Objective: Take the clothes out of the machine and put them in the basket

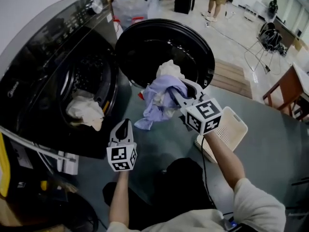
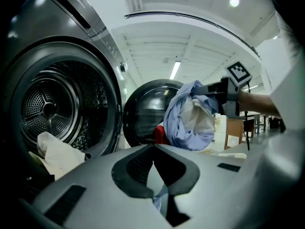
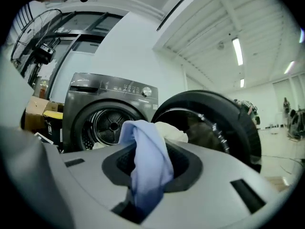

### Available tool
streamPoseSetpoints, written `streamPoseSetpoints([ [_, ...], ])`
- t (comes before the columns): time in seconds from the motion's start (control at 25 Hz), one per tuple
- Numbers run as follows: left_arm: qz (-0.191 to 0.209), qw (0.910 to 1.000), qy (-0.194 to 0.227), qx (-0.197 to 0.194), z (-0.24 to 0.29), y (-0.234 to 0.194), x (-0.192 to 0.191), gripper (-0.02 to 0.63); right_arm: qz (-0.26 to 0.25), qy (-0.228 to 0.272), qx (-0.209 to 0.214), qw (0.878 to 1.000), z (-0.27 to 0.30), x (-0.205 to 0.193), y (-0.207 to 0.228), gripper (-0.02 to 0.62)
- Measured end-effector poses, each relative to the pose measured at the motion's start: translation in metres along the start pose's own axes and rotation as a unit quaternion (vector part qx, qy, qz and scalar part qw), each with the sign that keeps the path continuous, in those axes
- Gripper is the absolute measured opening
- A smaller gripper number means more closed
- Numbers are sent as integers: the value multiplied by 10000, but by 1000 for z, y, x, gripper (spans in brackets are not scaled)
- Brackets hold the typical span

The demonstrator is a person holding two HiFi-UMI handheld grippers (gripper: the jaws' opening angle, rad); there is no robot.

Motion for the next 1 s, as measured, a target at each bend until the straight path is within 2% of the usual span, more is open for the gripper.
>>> streamPoseSetpoints([
  [0.32, 49, 9970, 104, -764, 33, 58, 19, 25, -351, 305, -853, 9953, -90, 56, 52, 118],
  [0.64, 32, 9897, 33, -1430, 64, 116, 22, 25, -736, 145, -1808, 9807, -183, 91, 105, 118],
  [0.84, 140, 9782, -1, -2071, 78, 187, 39, 25, -979, -28, -2568, 9615, -263, 111, 136, 118],
  [1.0, 298, 9660, 47, -2569, 105, 217, 48, 25, -1041, -131, -3001, 9481, -284, 109, 147, 118],
])
Point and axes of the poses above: the fingertips, and each gripper's own axes: z forward along the fingers, y to its right, x out of its top, the point moved 3 cm from there along -z, backward along the fingers, and after that the axes turned 1 degree about -z, right-handed, at the moved point
